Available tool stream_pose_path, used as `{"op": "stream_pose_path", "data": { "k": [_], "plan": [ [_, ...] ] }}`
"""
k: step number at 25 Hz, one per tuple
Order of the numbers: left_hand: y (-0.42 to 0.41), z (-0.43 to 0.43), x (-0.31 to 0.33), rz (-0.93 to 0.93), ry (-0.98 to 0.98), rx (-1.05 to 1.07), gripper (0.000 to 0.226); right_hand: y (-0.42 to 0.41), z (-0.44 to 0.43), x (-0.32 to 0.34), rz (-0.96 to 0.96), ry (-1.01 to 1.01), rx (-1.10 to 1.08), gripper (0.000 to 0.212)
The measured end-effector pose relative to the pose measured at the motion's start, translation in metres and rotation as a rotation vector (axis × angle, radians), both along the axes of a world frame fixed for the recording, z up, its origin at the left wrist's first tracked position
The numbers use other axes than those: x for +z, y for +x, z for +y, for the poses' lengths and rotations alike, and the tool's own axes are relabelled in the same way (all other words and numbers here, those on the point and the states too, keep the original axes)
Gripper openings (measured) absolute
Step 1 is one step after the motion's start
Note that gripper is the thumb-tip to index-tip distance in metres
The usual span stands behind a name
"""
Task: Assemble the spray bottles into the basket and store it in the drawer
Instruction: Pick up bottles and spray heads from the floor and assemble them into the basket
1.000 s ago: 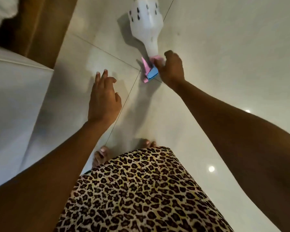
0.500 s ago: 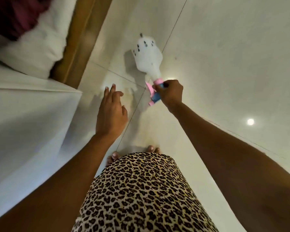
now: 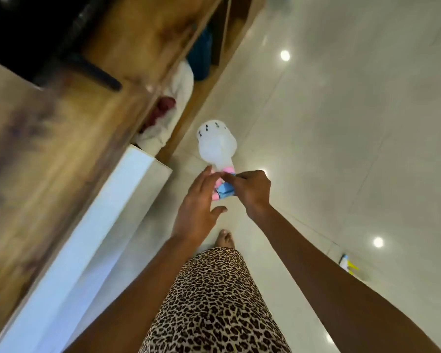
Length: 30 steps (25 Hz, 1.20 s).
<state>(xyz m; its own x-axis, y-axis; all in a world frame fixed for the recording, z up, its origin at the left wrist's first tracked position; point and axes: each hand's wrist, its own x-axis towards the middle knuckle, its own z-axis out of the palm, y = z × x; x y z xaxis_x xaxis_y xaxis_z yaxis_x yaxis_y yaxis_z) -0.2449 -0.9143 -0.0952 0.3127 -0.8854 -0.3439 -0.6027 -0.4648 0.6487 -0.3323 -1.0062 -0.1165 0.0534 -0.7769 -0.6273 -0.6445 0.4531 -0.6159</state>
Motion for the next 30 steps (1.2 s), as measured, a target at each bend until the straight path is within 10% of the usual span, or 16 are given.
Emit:
{"op": "stream_pose_path", "data": {
  "k": [12, 20, 30],
  "plan": [
    [0.037, 0.191, 0.224, -0.006, -0.336, 0.606, 0.029, 0.061, 0.174, 0.258, -0.204, -0.278, 0.570, 0.029],
    [0.077, 0.399, 0.304, -0.066, -0.391, 0.827, 0.019, 0.109, 0.359, 0.336, -0.221, -0.588, 1.289, 0.039],
    [0.147, 0.516, 0.337, -0.231, -0.271, 1.171, 0.032, 0.224, 0.447, 0.371, -0.484, -0.756, 1.394, 0.029]
  ]
}}
